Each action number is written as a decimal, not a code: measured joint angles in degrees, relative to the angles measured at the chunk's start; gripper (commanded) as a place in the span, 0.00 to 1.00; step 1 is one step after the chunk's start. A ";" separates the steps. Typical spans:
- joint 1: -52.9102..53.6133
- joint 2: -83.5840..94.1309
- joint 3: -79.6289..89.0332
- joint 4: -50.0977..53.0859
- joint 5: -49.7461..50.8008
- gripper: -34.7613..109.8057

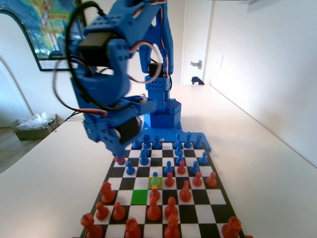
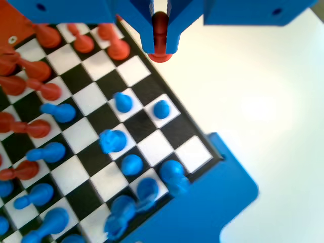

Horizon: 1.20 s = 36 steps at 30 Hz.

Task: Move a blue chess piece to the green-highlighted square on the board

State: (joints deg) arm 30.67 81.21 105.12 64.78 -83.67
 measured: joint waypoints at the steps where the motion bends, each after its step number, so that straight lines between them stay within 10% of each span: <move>1: 0.97 0.00 0.00 -0.18 -0.79 0.25; 36: 3.34 -18.54 5.19 -29.53 -2.46 0.25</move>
State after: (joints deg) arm 34.01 62.67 110.30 35.24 -86.13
